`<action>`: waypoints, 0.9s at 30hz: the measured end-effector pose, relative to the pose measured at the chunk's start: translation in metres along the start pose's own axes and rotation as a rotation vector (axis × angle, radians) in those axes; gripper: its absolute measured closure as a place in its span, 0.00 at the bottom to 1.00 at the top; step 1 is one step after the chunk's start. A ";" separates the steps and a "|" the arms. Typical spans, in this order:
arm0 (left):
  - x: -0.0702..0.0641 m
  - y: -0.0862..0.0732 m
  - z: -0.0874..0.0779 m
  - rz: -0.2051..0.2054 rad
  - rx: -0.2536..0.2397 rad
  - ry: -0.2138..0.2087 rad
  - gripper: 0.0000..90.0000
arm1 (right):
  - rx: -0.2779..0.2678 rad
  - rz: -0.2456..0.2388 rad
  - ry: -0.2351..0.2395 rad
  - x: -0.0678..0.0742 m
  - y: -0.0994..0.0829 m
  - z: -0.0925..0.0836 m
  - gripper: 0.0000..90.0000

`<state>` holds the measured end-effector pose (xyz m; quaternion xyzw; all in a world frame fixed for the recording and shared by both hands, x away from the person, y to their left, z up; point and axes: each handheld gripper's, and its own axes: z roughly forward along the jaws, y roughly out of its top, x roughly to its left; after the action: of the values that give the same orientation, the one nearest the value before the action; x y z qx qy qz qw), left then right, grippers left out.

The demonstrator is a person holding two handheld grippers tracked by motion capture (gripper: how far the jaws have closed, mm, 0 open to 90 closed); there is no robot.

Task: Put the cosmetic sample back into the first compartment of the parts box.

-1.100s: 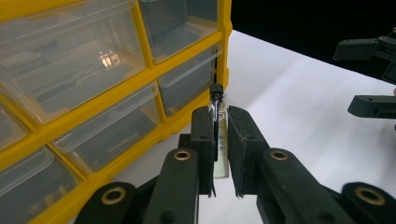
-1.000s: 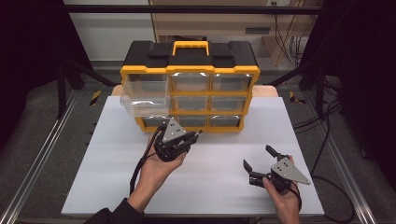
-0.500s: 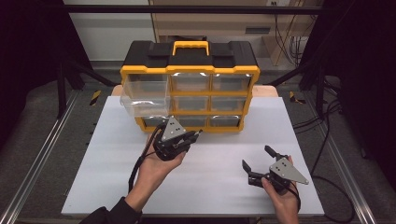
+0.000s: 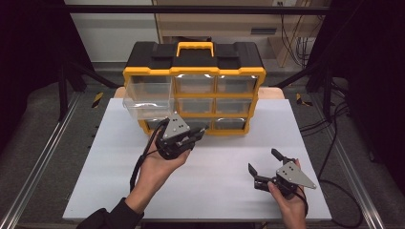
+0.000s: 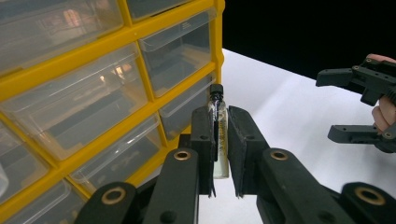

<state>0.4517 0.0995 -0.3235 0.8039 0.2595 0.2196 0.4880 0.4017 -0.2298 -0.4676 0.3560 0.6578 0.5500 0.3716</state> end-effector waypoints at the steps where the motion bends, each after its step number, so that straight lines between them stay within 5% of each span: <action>1: 0.000 0.001 0.000 -0.001 -0.001 0.000 0.89 | 0.000 -0.001 0.002 0.000 0.000 0.000 0.06; 27: 0.013 0.028 -0.014 -0.035 -0.075 0.010 0.89 | -0.001 0.002 0.008 0.003 0.001 0.003 0.06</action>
<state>0.4583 0.1064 -0.2910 0.7792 0.2675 0.2245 0.5205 0.4029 -0.2255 -0.4676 0.3542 0.6585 0.5523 0.3686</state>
